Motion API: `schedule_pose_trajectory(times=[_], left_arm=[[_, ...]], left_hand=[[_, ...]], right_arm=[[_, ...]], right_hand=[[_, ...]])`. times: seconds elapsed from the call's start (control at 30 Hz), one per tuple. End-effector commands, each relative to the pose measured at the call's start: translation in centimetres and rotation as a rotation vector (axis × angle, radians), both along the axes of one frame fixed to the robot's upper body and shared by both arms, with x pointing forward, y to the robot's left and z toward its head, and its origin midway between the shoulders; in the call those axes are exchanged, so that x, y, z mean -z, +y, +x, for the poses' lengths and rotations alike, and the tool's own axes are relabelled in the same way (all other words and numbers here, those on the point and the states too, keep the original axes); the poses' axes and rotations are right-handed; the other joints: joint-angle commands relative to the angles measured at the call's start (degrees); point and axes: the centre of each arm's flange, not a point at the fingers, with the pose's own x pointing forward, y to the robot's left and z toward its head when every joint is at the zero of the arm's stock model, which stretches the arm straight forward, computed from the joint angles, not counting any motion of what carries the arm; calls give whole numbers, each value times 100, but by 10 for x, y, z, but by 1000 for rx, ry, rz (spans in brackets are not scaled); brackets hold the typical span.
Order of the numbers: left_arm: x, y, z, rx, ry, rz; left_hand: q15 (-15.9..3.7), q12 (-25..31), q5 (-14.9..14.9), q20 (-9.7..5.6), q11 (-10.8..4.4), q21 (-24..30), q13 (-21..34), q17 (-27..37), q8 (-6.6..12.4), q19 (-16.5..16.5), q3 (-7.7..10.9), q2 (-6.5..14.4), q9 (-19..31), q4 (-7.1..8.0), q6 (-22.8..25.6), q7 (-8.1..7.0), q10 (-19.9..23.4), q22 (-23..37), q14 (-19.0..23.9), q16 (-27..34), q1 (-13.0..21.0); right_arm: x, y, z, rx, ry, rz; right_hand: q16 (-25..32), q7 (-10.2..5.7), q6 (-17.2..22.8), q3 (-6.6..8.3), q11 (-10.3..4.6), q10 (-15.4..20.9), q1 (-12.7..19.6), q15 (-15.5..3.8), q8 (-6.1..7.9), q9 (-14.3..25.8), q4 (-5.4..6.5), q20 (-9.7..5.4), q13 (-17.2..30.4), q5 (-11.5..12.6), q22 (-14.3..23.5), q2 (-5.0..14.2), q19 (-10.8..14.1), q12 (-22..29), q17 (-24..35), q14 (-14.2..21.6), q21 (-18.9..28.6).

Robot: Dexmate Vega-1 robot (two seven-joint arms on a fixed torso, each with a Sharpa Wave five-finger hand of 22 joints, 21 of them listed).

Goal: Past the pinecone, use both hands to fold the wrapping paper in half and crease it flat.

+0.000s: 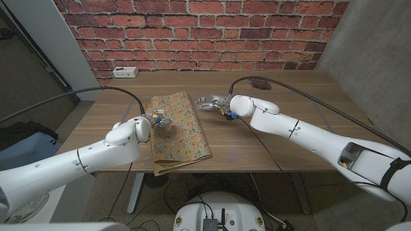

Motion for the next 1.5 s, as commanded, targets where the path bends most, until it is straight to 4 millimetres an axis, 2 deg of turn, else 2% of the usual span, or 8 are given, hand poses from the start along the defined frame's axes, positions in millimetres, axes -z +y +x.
schedule_pose_trajectory(times=[0.03, 0.13, 0.17, 0.37, 0.7, 0.87, 1.23, 1.5], left_arm=[[2, -4, 6, 43, 10, -3], [2, -5, 6, 55, 6, 0], [2, -5, 6, 59, 5, 0], [2, -8, 7, 86, -8, 1], [3, -8, 5, 78, -14, 0], [4, -8, 3, 71, -21, -3], [3, -6, 2, 66, -30, -15], [3, -7, 3, 70, -30, -13]], left_hand=[[-86, 40, 33, -10, -78, -33, 28, 15, 18, 47, 72, 320, 23, 2, 126, -61, 104, 16, 75, 0, -90], [-166, 72, 37, -41, -143, -66, 31, 13, 61, 59, 107, 344, 25, 1, 304, -123, 242, 16, 190, 18, -104], [-199, 94, 38, -48, -184, -81, 33, 10, 78, 72, 129, 351, 25, -5, 392, -143, 331, 16, 246, 22, -107], [-256, 127, 39, -88, -186, -119, 35, 7, 109, 90, 173, 358, 25, -11, 585, -111, 501, 16, 413, 40, -115], [-246, 111, 38, -122, -167, -153, 38, 6, 94, 79, 204, 362, 26, -17, 624, -100, 519, 16, 440, 19, -115], [-227, 96, 37, -130, -157, -163, 39, 6, 66, 87, 216, 362, 27, -18, 585, -83, 507, 16, 408, -5, -116], [-184, 58, 35, -142, -115, -185, 41, 7, 24, 99, 236, 357, 29, -19, 528, -52, 454, 17, 373, -30, -122], [-176, 36, 33, -154, -110, -200, 43, 9, 2, 111, 246, 353, 31, -14, 497, -72, 430, 18, 363, -38, -131]], right_arm=[[-7, 32, 17, 11, -62, -93], [-9, 36, 20, 10, -71, -110], [-10, 38, 21, 11, -73, -117], [-10, 50, 27, 6, -70, -163], [0, 55, 38, 41, -22, -234], [11, 52, 47, 87, 36, -275], [39, 45, 55, 181, 83, -412], [32, 38, 48, 164, 54, -380]], right_hand=[[21, -3, -47, 24, -99, -48, -13, -260, 12, 14, 20, -70, 8, 2, 4, -5, -44, 19, -3, -53, 43], [23, 4, -55, 27, -137, -50, -11, -224, 14, 12, 15, -45, 7, 2, 3, -17, -57, 22, -12, -66, 46], [30, 5, -57, 32, -225, -15, -8, -217, 20, 11, 11, -40, 7, 3, 2, -21, -57, 38, -21, -73, 54], [40, -25, -41, 41, -300, -25, -1, -221, 34, 10, 3, -30, 5, 4, 2, -24, -73, 36, -32, -77, 58], [54, 21, -2, 31, -166, 57, -17, -200, 56, 9, 3, -16, 4, -2, 1, -50, -86, 69, -45, -91, 70], [72, 96, 16, -22, 45, 106, -84, -206, 62, 11, 32, 2, 4, -19, 2, -89, -98, 85, -47, -85, 78], [37, 153, -196, -52, 79, -68, -130, -197, -3, 11, 37, -31, 4, -11, 1, -71, -219, 25, -63, -219, 59], [-17, 89, -429, -19, 98, -371, -41, -136, -28, 14, -69, 28, 1, -4, -2, -92, -394, -30, -88, -455, 33]])
